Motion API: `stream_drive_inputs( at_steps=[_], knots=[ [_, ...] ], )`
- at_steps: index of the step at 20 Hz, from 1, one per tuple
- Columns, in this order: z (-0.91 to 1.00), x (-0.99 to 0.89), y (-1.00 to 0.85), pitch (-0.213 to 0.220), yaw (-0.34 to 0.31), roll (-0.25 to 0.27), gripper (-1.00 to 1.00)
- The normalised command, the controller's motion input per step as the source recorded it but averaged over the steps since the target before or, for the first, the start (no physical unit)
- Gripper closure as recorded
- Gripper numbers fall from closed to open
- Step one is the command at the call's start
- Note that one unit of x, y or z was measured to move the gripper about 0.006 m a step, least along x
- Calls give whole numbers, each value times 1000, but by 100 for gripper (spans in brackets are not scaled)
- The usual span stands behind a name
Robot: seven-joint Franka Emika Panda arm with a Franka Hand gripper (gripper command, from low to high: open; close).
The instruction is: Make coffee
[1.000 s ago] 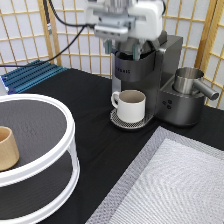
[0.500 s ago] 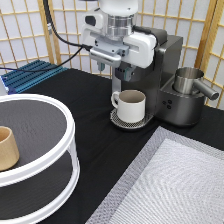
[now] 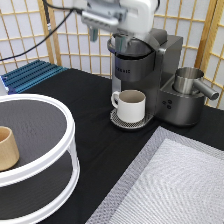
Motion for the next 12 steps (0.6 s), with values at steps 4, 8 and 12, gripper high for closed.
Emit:
stream_drive_inputs(
  at_steps=[4, 8, 12],
  knots=[
    [442, -51, 868, -151, -54, 59, -100],
    [579, 196, 726, -161, -84, 11, -100],
    [374, 304, 134, -158, -114, 25, -100]
  ],
)
